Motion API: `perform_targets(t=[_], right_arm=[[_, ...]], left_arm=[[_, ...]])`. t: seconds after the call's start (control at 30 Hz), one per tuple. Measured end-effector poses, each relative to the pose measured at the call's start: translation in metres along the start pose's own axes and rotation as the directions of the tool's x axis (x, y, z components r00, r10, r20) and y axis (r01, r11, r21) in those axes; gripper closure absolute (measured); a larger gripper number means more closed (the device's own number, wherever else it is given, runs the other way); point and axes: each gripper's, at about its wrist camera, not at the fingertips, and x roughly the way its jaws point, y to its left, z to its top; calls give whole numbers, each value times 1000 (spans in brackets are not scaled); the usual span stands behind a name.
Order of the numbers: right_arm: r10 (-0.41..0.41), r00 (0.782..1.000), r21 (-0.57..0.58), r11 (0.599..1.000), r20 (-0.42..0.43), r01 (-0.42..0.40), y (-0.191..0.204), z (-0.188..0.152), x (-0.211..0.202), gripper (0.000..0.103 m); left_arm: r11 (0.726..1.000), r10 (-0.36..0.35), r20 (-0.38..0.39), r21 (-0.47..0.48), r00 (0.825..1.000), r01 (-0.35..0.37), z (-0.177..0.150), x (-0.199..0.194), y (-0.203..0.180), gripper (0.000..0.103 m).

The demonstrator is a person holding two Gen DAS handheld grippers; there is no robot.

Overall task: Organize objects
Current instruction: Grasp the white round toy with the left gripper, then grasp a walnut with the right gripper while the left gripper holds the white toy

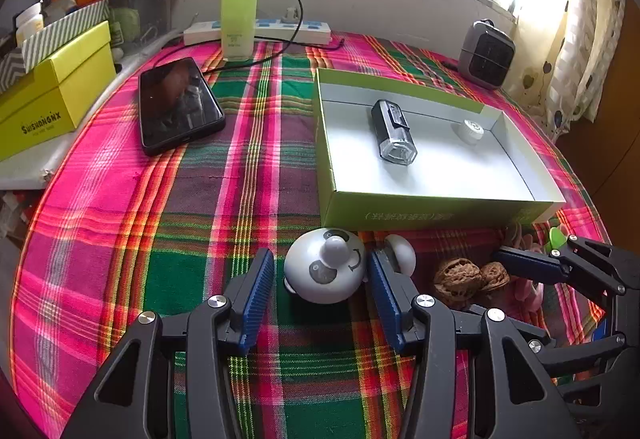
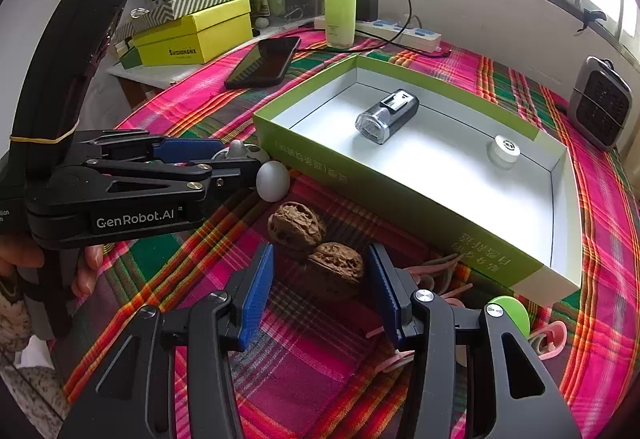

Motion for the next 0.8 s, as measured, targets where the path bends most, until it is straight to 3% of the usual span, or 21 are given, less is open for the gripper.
perform_targets(t=[0.17,0.5,0.8], right_arm=[[-1,1000,4,1000,10,1,0,-1,-2,54],[6,1000,-12,1000,12,-6,4,-3,-3,71],[10,1000,-19,1000,19,-10,9,-7,-6,71]], left_arm=[[1000,-7,2,-10,1000,7,0,0,2,55],[1000,-12,0,-23,1000,12,-1,-2,3,62],[999,-22,-3,-39,1000,22,-7,-7,5,62]])
